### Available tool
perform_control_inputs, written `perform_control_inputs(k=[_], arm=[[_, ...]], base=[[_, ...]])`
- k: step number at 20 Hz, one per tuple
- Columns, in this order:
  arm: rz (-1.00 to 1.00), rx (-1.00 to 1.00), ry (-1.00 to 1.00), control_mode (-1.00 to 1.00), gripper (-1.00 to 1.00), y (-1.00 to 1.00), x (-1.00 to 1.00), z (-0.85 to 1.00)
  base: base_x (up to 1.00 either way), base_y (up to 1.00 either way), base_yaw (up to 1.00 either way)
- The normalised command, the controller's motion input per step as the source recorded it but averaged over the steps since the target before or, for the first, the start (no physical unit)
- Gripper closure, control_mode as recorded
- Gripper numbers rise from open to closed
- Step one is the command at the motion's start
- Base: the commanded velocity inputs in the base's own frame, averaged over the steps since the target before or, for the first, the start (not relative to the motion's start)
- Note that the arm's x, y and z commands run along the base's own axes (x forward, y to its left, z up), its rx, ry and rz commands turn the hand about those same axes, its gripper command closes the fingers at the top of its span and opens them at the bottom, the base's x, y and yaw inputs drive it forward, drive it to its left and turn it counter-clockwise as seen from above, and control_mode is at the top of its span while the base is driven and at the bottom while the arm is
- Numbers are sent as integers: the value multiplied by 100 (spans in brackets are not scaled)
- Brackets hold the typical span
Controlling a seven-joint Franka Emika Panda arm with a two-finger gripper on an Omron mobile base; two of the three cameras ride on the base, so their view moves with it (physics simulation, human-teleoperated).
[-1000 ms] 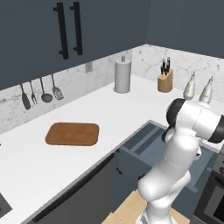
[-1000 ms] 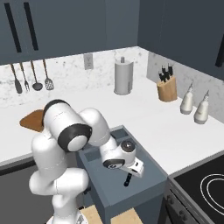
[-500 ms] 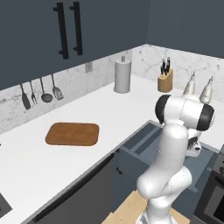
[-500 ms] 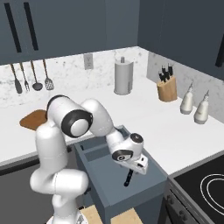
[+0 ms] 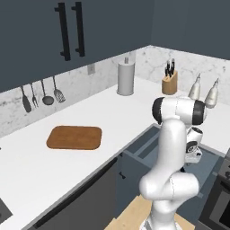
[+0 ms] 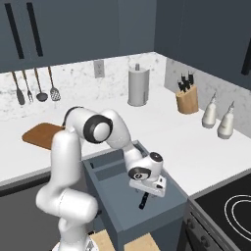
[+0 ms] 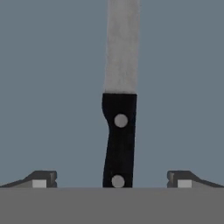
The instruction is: Pick up the knife from the drawer and place it on the cutting board. Then place the meat from the plate to the cutting board.
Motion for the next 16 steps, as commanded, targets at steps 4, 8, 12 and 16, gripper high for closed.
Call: perform_control_inputs(k=[4,8,12,16], arm=[[10,0,0,-100,-100,3,-7,-56],[7,0,0,-100,100,24,-15,-50],[5,0,0,-100,100,48,-12,-39],[3,0,0,-100,100,71,-43,-17]], base=[[0,0,0],[0,0,0],[0,0,0],[0,0,0]])
